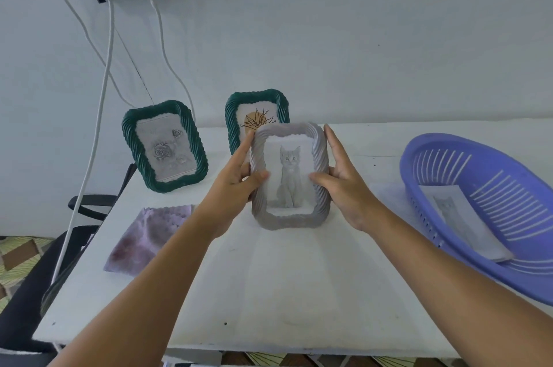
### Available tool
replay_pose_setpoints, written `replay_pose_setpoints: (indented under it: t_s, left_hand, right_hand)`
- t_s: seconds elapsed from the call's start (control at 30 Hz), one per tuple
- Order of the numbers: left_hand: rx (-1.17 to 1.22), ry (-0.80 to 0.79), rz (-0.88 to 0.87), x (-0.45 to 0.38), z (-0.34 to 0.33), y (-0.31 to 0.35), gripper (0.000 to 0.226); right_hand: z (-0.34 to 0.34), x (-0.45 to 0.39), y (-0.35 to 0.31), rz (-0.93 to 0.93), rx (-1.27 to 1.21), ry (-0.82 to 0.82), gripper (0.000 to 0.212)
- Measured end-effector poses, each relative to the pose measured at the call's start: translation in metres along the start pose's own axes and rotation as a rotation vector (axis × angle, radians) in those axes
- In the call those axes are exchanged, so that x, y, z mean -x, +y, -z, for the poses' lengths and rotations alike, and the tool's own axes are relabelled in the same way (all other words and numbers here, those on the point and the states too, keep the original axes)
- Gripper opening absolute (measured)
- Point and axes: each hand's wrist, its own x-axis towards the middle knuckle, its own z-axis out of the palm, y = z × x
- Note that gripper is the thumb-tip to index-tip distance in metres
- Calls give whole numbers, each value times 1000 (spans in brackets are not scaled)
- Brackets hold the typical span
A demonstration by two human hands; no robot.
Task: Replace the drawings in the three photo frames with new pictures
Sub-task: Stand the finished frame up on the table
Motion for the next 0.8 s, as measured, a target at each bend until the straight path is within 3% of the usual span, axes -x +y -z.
replay_pose_setpoints:
  t_s: [0.27, 0.5, 0.8]
  left_hand:
    - [-60, -99, 12, -37, -19, 11, 92]
    - [-118, -46, 10, -90, -48, 12, 94]
    - [-147, -40, 16, -131, -74, 15, 93]
  right_hand:
    - [28, -15, -7, 33, 64, 154, 89]
    - [46, -42, -15, 3, 45, 338, 86]
    - [69, -74, -24, -51, 17, 448, 84]
